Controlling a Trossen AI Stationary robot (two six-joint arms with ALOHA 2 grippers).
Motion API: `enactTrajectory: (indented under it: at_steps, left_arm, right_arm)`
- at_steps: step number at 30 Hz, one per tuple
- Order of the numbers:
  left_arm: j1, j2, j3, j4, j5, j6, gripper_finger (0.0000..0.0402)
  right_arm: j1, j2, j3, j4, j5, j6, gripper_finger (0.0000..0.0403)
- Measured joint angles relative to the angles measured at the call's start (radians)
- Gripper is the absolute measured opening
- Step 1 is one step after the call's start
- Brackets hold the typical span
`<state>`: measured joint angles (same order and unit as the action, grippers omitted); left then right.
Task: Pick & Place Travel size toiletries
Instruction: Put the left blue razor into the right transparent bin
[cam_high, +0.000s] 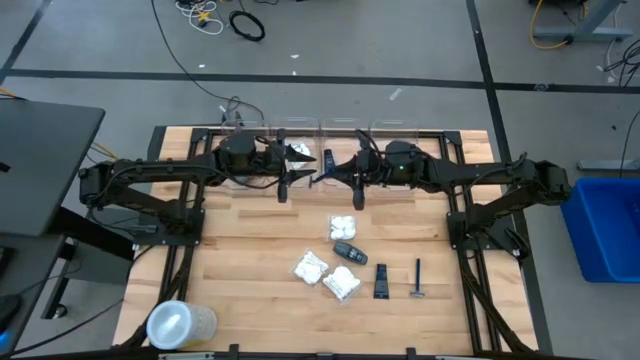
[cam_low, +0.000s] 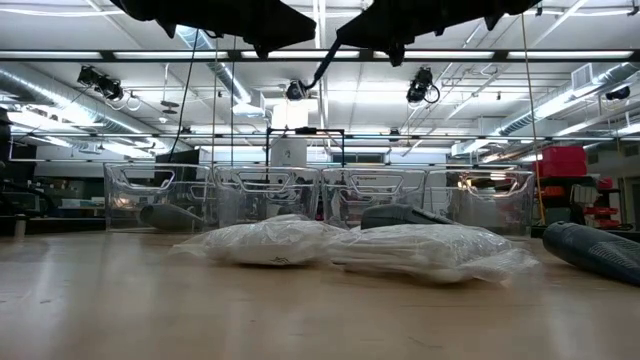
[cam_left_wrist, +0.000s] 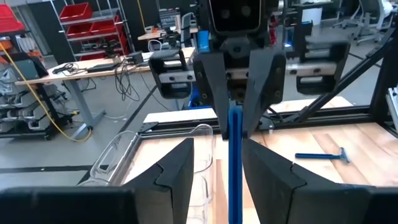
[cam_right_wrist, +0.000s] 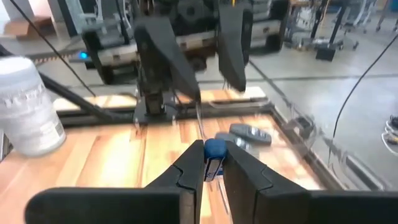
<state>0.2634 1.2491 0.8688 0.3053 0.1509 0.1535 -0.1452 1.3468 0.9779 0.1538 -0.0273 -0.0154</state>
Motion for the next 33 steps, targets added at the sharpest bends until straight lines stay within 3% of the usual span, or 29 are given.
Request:
enactTrajectory:
  at_steps: [6,22,33]
  left_arm:
    - [0.0,0.0,0.0,-0.001,0.0,-0.009,0.0133]
    - [0.002,0.0,0.0,-0.001,0.0,-0.066,0.0008]
    - [0.002,-0.015,-0.001,-0.033,0.0,-0.127,0.0005]
  right_arm:
    - [0.0,0.0,0.0,-0.096,0.064,0.0,0.0054]
    - [-0.056,-0.046,0.0,-0.14,0.078,-0.009,0.0052]
    - [-0.152,-0.155,0.0,-0.328,0.079,-0.047,0.0052]
